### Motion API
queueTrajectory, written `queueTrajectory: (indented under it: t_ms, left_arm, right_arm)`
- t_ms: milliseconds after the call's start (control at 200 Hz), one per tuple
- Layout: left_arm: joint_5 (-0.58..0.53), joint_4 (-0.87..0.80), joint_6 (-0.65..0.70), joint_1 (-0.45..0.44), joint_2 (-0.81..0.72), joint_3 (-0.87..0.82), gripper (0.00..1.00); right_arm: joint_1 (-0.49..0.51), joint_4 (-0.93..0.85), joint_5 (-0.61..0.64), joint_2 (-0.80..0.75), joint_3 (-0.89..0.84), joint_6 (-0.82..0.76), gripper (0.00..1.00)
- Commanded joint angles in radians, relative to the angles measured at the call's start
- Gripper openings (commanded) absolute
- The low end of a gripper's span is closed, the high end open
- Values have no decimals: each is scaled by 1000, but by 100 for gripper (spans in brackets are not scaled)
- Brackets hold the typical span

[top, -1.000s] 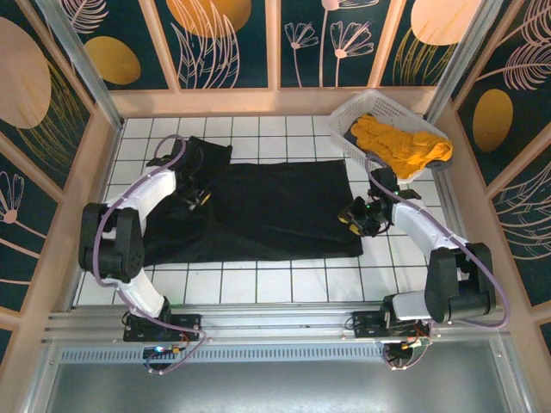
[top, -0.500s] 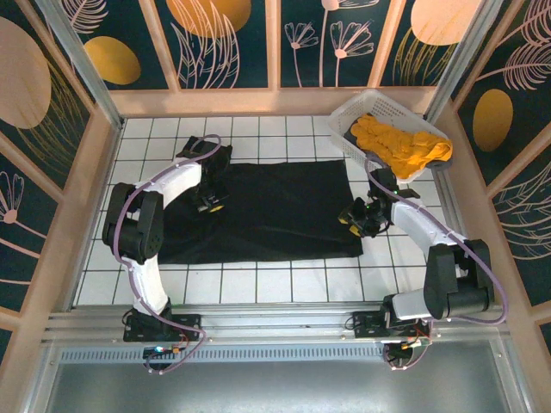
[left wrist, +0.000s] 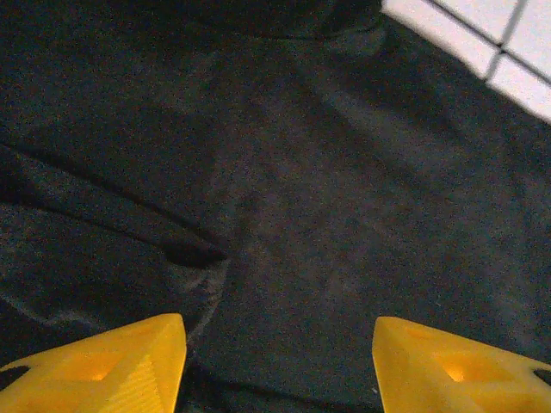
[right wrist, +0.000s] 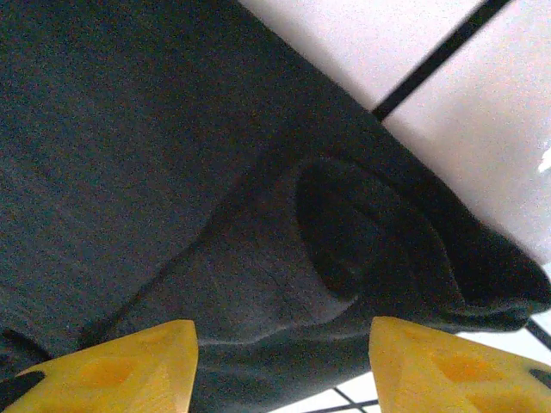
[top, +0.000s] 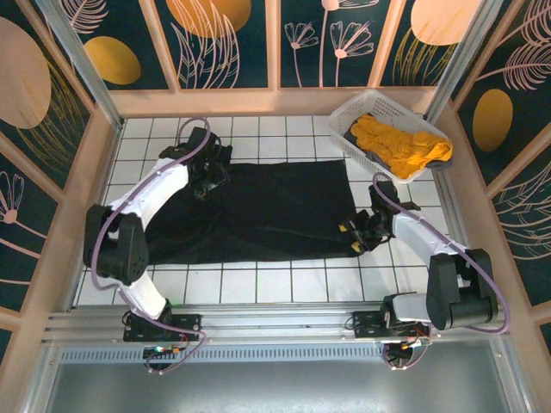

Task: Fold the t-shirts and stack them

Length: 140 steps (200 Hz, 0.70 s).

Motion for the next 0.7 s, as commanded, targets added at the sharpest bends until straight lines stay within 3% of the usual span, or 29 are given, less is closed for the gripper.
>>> queueTrajectory:
  t_ms: [0,300,696]
  left_arm:
    - [133,62,-53,-19,-57,-101,58]
    - [183,123,-81,-69,-89,-215,56]
    - [193,128,-78,-71,-94,-211,55]
  right_arm:
    - [7,54,-46,-10,-18,137,57]
    - [62,161,-72,51,-17,290,59]
    - [119,84,-32,33,20,416,65]
